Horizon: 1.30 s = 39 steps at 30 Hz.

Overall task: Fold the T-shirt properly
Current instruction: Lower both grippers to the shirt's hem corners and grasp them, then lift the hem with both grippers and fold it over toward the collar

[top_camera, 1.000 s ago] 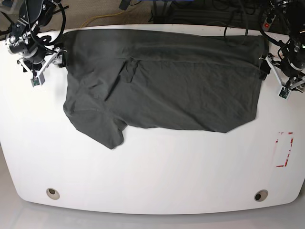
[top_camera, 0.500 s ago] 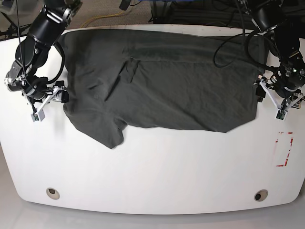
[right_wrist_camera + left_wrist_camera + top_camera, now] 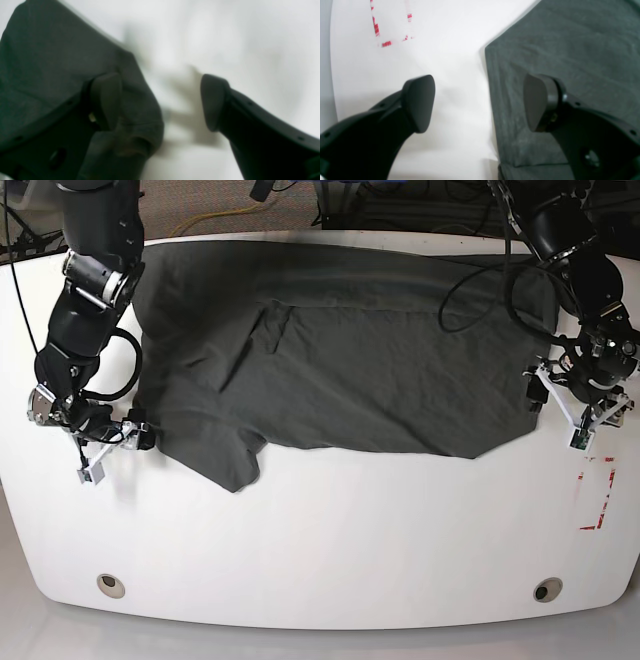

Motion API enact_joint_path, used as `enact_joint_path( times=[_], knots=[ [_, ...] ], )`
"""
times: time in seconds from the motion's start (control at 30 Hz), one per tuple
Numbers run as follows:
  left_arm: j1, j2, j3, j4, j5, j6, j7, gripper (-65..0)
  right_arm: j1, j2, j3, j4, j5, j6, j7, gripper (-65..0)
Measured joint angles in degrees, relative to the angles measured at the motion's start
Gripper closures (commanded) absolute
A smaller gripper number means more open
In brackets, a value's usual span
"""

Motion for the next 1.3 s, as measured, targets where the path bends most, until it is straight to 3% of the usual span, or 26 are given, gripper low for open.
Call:
enact_joint_path(
  times=[0.17, 0.33, 0.5, 0.6, 0.77, 0.8, 1.0, 1.3],
  knots=[
    [0.00, 0.02, -0.02, -0.04, -0.07, 0.52, 0.04, -53.3, 0.35, -0.48, -0.15, -2.43, 0.61, -0.22, 2.38, -47.4],
    [-0.20, -0.02, 0.15, -0.04, -0.24, 7.37, 0.02, -61.2, -0.28, -4.24, -0.20, -1.22, 1.36, -0.26, 2.99, -47.2],
    [-1.62, -0.04, 0.11, -1.66, -0.46, 9.70, -1.55, -61.4, -1.36, -8.41, -0.24, 2.62, 1.88, 0.39, 1.64, -45.2],
    [-2.86, 0.02, 0.17, -6.45, -0.63, 9.73, -1.97, -61.4, -2.62, -9.73, -0.26, 4.61, 2.14, 0.42, 1.84, -33.6],
    [-5.70, -0.22, -0.11, -13.79, -0.07, 9.84, -2.38, -61.4, -2.93, -10.01, -0.26, 4.81, 1.73, 0.17, 0.76, -6.8],
    [-6.38, -0.24, -0.11, -15.37, -0.24, 9.92, -3.02, -61.4, -3.04, -10.03, -0.26, 4.83, 1.73, 0.22, 0.76, -4.6],
    [-8.31, -0.07, 0.00, -23.15, -0.04, 9.92, -8.96, -61.4, -3.32, -10.23, -0.35, 4.87, 1.51, 0.22, 0.74, -3.3],
    [-11.39, -0.13, 0.22, -31.39, -0.22, 9.84, -9.75, -61.2, -3.37, -10.23, -0.37, 4.90, 1.55, 0.24, 0.76, -3.3]
  ],
)
